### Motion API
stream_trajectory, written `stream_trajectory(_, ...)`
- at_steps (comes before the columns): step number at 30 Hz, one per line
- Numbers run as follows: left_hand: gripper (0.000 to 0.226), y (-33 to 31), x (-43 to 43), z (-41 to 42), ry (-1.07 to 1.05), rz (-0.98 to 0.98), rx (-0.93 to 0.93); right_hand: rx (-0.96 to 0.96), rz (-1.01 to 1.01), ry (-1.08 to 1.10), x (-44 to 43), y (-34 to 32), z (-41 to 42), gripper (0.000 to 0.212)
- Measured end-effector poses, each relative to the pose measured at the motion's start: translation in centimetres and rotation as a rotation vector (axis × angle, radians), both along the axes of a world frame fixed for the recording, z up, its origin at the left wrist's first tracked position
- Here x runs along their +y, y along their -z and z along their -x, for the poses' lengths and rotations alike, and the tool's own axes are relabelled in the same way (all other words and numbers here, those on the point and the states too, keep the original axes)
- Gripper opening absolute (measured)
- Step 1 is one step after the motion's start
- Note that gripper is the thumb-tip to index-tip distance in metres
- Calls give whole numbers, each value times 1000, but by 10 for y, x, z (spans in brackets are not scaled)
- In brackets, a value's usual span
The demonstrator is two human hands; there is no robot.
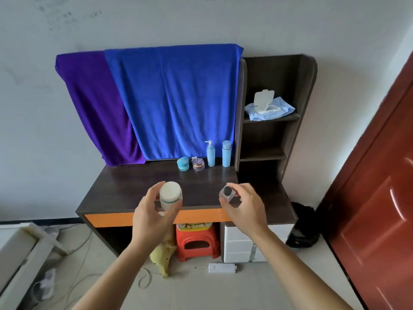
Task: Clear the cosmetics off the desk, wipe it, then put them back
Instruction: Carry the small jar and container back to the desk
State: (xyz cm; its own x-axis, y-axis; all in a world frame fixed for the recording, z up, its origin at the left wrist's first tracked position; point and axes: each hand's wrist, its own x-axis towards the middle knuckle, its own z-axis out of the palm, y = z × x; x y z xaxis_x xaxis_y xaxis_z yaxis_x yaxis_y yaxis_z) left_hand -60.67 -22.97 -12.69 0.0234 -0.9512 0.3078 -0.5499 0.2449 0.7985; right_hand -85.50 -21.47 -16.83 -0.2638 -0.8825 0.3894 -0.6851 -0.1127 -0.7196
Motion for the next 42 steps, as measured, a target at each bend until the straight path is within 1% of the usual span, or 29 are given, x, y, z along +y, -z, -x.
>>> stream_trajectory(2, 53, -3, -42, 6, -36, -19, -2, 9, -15, -39, -53, -1, 3, 40)
stream_trajectory(7, 51, -17, -133, 5, -103, -20, -20, 20, -15, -130, -172, -17, -5, 38)
stream_trajectory(11, 48, -15, -190, -15, -167, -29, -23, 39, -48, -196, -243, -18, -30, 36)
stream_trajectory(15, 47, -1, -252, -48, -197, -36, -17, 52, -98, -230, -303, -5, -61, 40)
stream_trajectory(18, 48, 17, -305, -77, -162, -54, -26, 70, -148, -203, -343, 10, -83, 37)
stream_trajectory(21, 48, 35, -358, -107, -99, -83, -27, 77, -195, -118, -381, 21, -104, 34)
stream_trajectory(25, 49, 59, -416, -140, 10, -141, -60, 59, -289, 3, -418, 36, -137, 28)
stream_trajectory(29, 50, 94, -457, -156, 87, -203, -99, 88, -369, 75, -442, 64, -162, 32)
stream_trajectory(33, 52, 135, -485, -153, 87, -302, -104, 54, -466, 55, -462, 96, -176, 41)
stream_trajectory(38, 51, 187, -498, -138, 98, -407, -182, 45, -557, 9, -485, 142, -188, 40)
stream_trajectory(42, 52, 221, -509, -126, 81, -455, -225, 29, -595, -17, -500, 174, -197, 40)
